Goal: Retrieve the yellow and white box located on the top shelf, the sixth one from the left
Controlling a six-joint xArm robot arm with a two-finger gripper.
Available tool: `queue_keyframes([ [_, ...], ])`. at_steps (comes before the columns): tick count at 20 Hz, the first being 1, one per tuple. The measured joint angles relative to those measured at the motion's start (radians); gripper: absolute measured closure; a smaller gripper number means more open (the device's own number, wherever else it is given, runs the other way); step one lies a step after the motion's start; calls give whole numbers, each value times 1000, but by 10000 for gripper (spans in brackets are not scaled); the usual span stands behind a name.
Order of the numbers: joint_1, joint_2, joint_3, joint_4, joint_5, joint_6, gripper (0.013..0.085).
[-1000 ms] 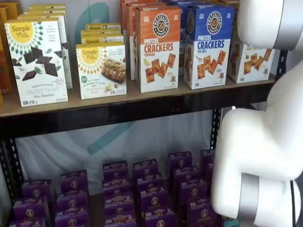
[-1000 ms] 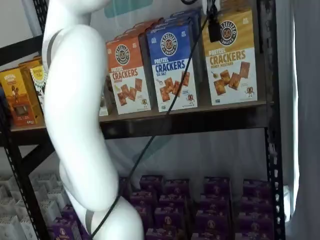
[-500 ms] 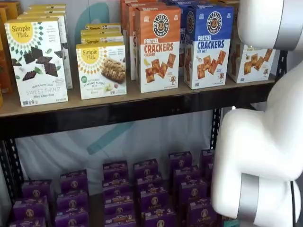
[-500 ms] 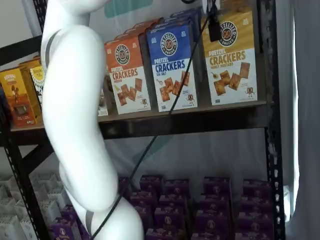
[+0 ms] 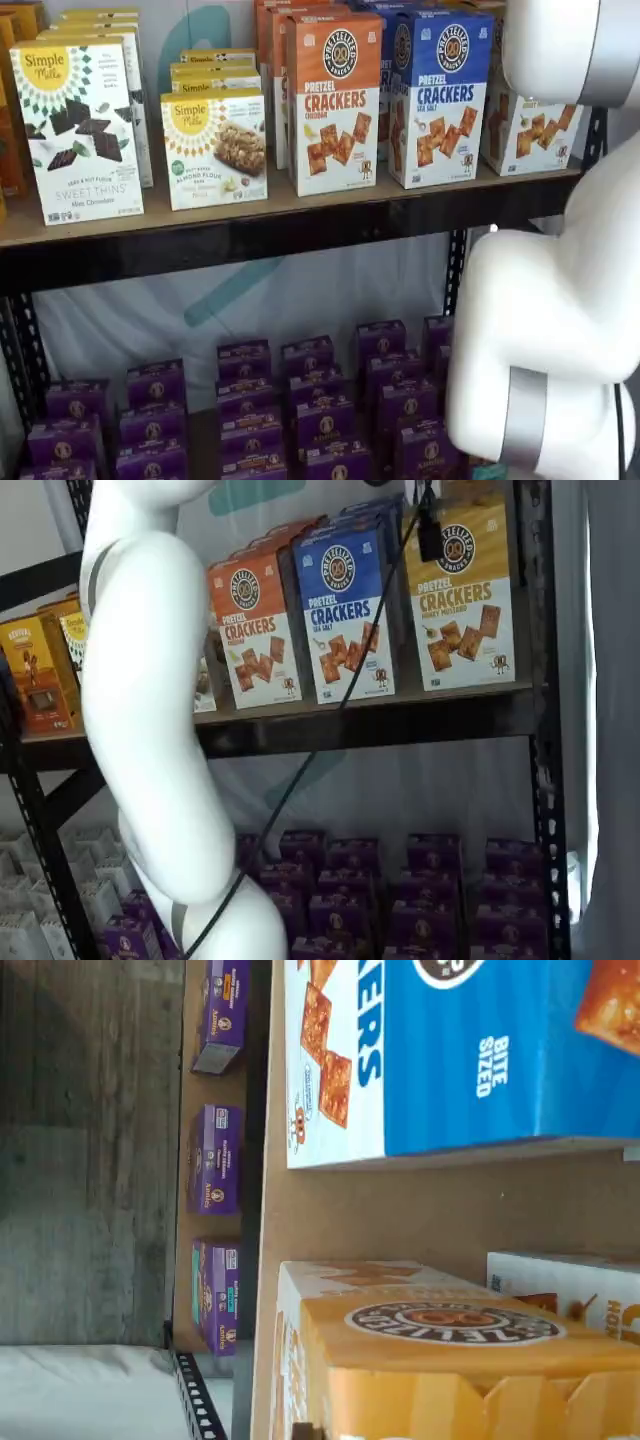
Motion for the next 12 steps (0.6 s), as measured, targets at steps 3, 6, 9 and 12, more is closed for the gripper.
queue_keyframes([
  [3, -1, -2, 3, 1, 0, -1, 370],
  [6, -1, -4, 6, -1, -1, -2, 370],
  [9, -4, 3, -9, -1, 20, -1, 370],
  [12, -10, -3, -12, 4, 33, -4, 370],
])
